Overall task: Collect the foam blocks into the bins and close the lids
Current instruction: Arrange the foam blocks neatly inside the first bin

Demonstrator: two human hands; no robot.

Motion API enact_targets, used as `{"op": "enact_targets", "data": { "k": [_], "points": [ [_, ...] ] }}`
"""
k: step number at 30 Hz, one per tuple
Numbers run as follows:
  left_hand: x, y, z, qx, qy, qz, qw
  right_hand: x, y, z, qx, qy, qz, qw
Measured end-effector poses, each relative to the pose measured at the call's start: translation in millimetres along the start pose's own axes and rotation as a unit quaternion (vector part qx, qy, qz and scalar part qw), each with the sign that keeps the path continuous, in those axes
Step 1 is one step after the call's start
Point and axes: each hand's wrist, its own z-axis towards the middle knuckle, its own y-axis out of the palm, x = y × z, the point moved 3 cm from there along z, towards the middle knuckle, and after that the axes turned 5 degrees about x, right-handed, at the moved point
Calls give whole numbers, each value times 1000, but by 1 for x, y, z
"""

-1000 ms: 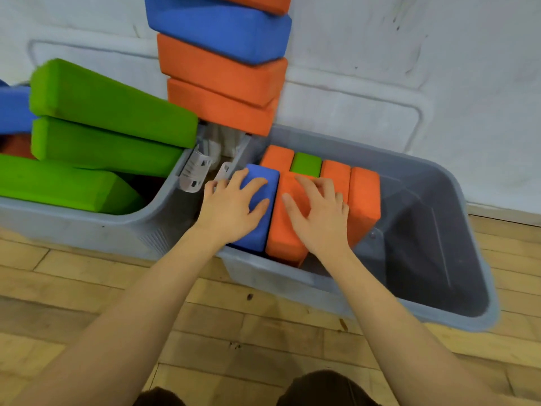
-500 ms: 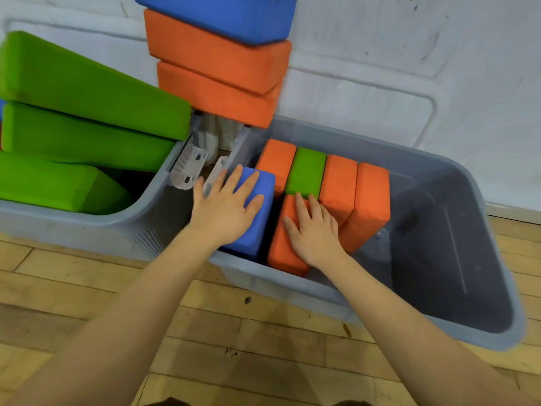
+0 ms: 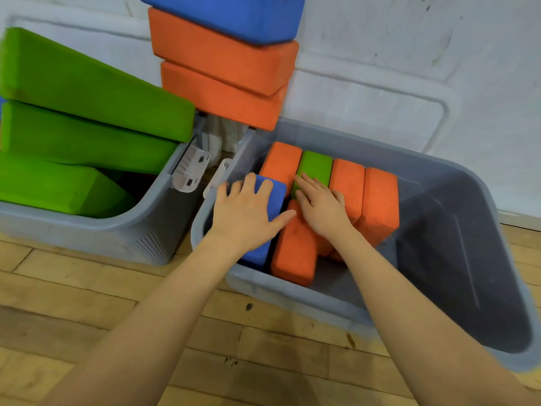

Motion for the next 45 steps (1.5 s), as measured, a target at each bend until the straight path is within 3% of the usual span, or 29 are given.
{"op": "enact_targets", "data": {
  "k": [4, 9, 12, 20, 29, 36, 45],
  "points": [
    [-1, 7, 1, -10, -14, -81, 997, 2, 7, 9, -9, -78, -64, 995],
    [-2, 7, 1, 13, -1, -99, 995, 4, 13, 16, -12, -55, -78, 995],
    [-2, 11, 9, 30, 4, -87, 996, 7, 14, 16, -10, -57, -81, 995],
    [6, 39, 10, -19, 25, -5, 1000, 10, 16, 14, -11, -59, -96, 994],
    [10, 45, 12, -44, 24, -19, 999, 8, 14, 2, -20, -44, -71, 996],
    [18, 43, 7, -42, 38, 6, 998, 13, 6, 3, -12, -73, -130, 989],
    [-4, 49, 16, -80, 13, -27, 996, -6, 22, 10, 14, -67, -79, 995]
  ]
}}
